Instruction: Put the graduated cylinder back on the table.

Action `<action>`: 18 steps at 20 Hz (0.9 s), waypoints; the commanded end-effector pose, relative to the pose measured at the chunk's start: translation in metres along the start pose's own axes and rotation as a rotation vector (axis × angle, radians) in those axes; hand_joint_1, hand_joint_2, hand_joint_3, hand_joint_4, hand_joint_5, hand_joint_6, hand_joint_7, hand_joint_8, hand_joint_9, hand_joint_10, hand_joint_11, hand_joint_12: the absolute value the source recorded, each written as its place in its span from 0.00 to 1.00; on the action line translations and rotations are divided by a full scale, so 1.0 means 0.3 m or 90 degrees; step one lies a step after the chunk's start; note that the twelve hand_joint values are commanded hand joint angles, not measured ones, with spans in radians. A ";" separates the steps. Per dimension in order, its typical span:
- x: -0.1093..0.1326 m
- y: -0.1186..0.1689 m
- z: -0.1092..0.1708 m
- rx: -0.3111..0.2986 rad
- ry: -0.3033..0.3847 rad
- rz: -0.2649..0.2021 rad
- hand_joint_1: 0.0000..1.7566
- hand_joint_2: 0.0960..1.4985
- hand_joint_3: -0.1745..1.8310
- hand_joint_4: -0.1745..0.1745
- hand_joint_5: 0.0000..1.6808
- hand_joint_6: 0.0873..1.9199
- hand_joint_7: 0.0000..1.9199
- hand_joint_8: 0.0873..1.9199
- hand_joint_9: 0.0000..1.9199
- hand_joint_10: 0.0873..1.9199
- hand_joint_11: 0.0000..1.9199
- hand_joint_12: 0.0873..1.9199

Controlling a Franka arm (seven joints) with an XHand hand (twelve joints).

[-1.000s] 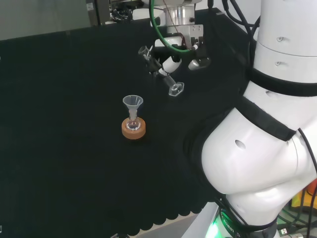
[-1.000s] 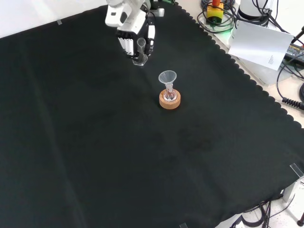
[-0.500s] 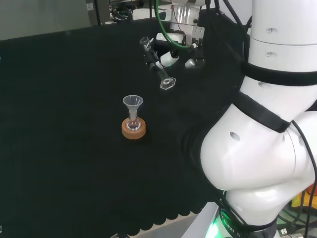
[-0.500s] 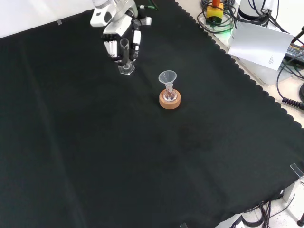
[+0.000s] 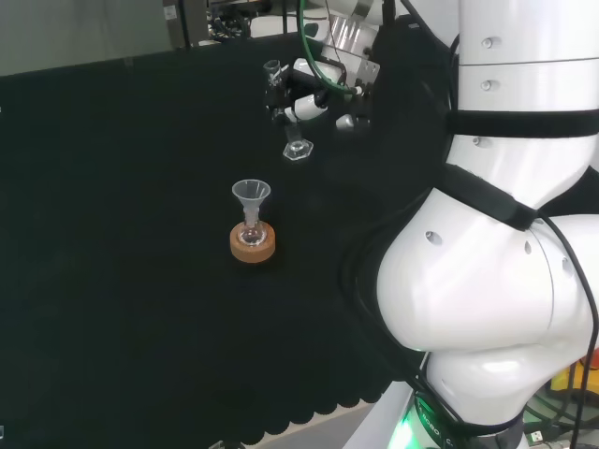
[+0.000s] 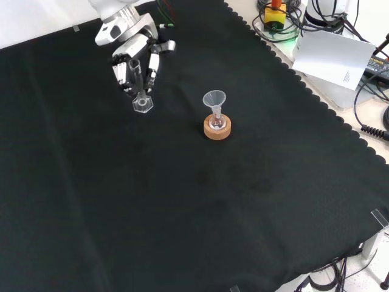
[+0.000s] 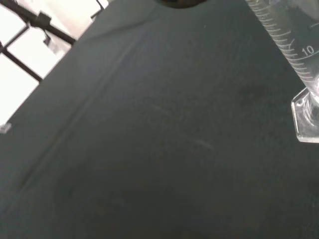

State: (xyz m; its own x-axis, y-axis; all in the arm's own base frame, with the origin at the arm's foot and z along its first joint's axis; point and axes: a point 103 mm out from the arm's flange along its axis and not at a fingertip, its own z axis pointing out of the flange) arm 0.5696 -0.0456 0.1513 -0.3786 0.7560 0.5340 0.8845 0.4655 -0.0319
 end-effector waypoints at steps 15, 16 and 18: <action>-0.116 0.110 0.097 -0.094 0.036 0.001 0.71 0.75 0.09 0.00 0.55 0.55 0.49 0.55 0.71 0.00 0.60 0.38; -0.117 0.111 0.101 -0.098 0.037 0.001 0.71 0.75 0.09 0.00 0.55 0.55 0.49 0.55 0.71 0.00 0.60 0.38; -0.119 0.112 0.108 -0.100 0.040 0.001 0.71 0.75 0.09 0.00 0.54 0.56 0.48 0.55 0.71 0.00 0.60 0.38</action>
State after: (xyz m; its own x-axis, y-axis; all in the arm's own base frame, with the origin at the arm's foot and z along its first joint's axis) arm 0.6046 -0.0432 0.1092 -0.3664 0.7282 0.5792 0.9159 0.3921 0.0864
